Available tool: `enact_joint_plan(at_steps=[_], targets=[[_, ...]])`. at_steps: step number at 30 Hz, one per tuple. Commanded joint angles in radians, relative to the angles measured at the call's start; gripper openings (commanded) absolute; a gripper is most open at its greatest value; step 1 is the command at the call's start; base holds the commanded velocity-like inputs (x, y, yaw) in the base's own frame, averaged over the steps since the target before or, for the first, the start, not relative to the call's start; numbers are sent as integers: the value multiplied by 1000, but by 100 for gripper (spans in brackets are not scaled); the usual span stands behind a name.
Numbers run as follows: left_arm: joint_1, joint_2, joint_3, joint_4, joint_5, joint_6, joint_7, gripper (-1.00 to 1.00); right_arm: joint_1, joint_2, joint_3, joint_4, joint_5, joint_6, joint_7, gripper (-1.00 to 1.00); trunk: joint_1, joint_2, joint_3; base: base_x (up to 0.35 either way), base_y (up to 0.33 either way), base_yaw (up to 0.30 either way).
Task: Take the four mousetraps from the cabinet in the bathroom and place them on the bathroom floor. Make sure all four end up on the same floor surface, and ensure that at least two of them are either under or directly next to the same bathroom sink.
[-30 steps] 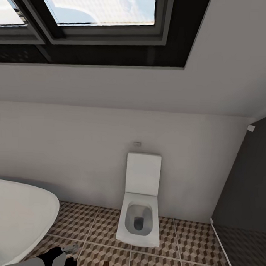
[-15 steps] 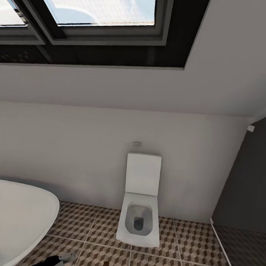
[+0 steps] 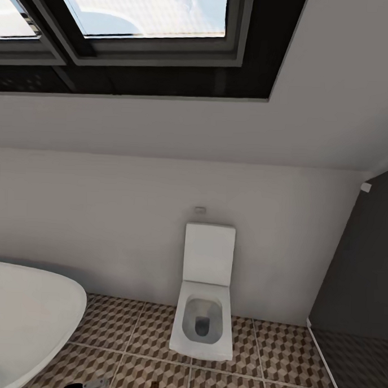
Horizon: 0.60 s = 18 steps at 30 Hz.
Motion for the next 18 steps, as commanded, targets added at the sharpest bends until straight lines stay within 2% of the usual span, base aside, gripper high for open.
enact_joint_plan(at_steps=[1,18], targets=[[0,0,2,1,6,1,3,100,2,0,9,0,-8,4,-2,100,0,-1,0,0,0,0],[2,1,2,1,6,1,3,100,18,0,8,0,-8,4,-2,100,0,-1,0,0,0,0]])
